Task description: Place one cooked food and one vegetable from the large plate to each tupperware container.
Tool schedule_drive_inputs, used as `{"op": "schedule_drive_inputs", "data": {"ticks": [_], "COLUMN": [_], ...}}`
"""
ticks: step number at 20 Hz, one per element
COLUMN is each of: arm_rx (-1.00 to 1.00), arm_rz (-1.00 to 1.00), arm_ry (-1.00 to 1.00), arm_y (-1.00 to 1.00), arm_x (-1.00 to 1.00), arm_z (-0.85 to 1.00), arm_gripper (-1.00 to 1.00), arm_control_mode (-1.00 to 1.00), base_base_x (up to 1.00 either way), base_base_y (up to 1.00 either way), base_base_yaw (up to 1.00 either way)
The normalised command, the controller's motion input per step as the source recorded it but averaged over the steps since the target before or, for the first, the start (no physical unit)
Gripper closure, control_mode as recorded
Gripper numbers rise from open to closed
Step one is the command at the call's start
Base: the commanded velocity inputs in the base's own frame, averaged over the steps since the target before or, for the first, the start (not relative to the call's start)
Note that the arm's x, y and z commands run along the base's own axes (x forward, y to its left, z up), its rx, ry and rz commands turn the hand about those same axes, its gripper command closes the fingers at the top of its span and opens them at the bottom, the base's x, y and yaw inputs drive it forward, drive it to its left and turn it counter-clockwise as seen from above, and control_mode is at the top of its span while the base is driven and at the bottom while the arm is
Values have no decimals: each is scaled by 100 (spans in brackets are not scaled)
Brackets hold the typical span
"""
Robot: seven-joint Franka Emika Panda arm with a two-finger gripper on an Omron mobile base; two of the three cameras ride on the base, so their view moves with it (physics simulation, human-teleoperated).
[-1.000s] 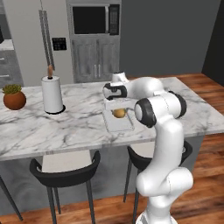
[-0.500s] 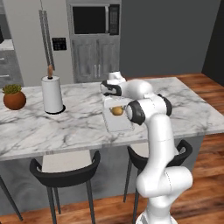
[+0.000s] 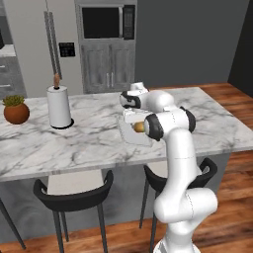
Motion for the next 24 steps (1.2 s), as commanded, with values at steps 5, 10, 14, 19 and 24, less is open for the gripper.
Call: {"op": "schedule_drive_inputs", "data": {"ticks": [5,10,14,19,24], "arm_rx": [0,-1,0,0,0], "arm_rz": [0,0,0,0,0], "arm_ry": [-18,-6,-1,0,0], "arm_y": [20,30,4,0,0], "arm_x": [-9,0,0,0,0], "arm_z": [-29,0,-3,-2,0], "arm_gripper": [100,100,100,-100,-100], "arm_control_mode": [-100,-100,-100,-100,-100], "base_base_x": [0,0,0,0,0], "base_base_y": [0,0,0,0,0], "base_base_yaw": [0,0,0,0,0]}}
